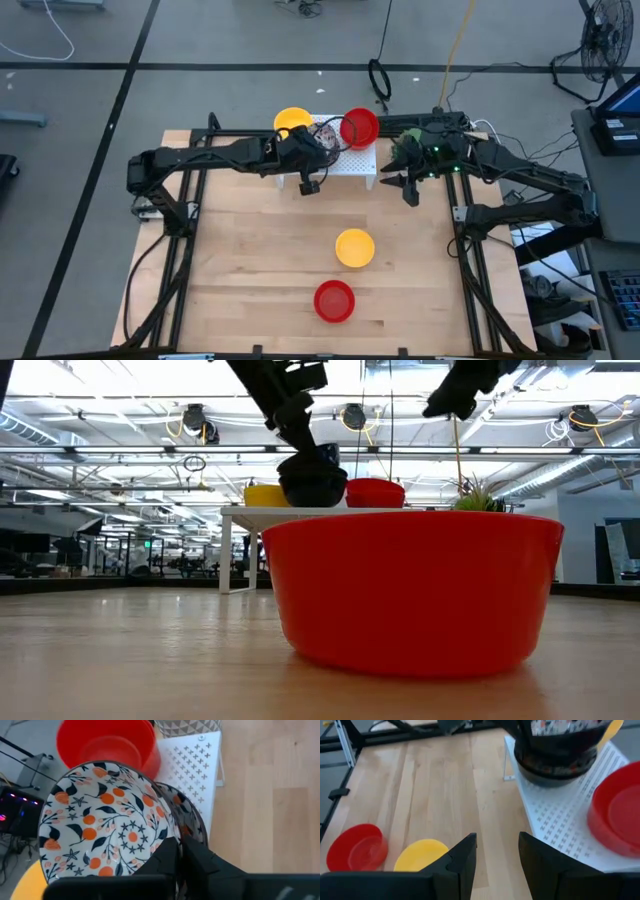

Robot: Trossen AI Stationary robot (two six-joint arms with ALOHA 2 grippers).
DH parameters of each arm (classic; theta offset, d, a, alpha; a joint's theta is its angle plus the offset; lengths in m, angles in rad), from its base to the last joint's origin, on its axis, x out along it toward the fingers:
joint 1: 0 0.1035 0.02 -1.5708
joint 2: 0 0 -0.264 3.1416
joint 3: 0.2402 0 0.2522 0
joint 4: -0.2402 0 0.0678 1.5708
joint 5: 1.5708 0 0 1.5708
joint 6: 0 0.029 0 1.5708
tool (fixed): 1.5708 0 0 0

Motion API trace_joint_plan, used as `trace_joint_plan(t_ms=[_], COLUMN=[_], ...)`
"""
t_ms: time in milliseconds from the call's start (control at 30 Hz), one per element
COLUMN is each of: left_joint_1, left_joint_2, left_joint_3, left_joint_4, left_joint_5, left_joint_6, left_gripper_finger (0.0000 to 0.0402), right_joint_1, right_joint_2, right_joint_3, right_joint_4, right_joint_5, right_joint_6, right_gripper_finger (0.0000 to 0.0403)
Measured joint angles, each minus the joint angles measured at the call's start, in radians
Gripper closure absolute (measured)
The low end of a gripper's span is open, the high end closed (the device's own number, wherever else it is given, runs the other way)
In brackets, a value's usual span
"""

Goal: Pick & Place Mini bowls
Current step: Stack the white patterned bowl on the white patterned bowl on the shelf, then stack the yellow bowl on the yellow bowl on the shelf

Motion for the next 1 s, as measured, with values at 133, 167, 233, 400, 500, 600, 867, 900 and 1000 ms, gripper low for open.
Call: trace_joint_plan(t_ms=[133,167,233,400,500,600,867,900,1000], left_joint_1=[0.0,-0.001,-0.001,0.0,-0.004,-0.015,-0.072,-0.085,-0.125], left_joint_2=[0.003,0.004,0.004,0.002,0.0,-0.009,-0.051,-0.055,-0.057], left_joint_3=[0.001,0.001,0.001,0.001,0.001,0.001,0.001,0.001,0.003], left_joint_4=[0.015,0.016,0.021,0.02,0.02,0.018,0.022,0.022,0.013], left_joint_5=[-0.001,-0.001,-0.001,-0.016,-0.035,-0.047,-0.021,0.01,0.144], left_joint_6=[0.013,0.013,0.004,-0.065,-0.075,-0.084,-0.148,-0.169,-0.229], left_gripper_finger=[0.0359,0.0355,0.0352,0.0352,0.0336,0.0305,0.0207,0.0199,0.0184], right_joint_1=[0.0,0.0,0.0,0.0,0.0,0.0,0.009,0.017,0.061], right_joint_2=[0.0,0.0,0.0,-0.001,-0.001,-0.001,-0.001,-0.001,-0.001], right_joint_3=[-0.054,-0.068,-0.096,-0.144,-0.16,-0.171,-0.179,-0.179,-0.179], right_joint_4=[0.03,0.043,0.078,0.118,0.119,0.119,0.119,0.119,0.121], right_joint_5=[0.0,0.0,0.0,0.0,0.0,0.0,-0.031,-0.041,-0.055], right_joint_6=[0.0,0.0,0.0,-0.025,-0.039,-0.04,-0.041,-0.041,-0.027], right_gripper_finger=[0.0266,0.0266,0.0266,0.0266,0.0266,0.0266,0.0266,0.0266,0.0266])
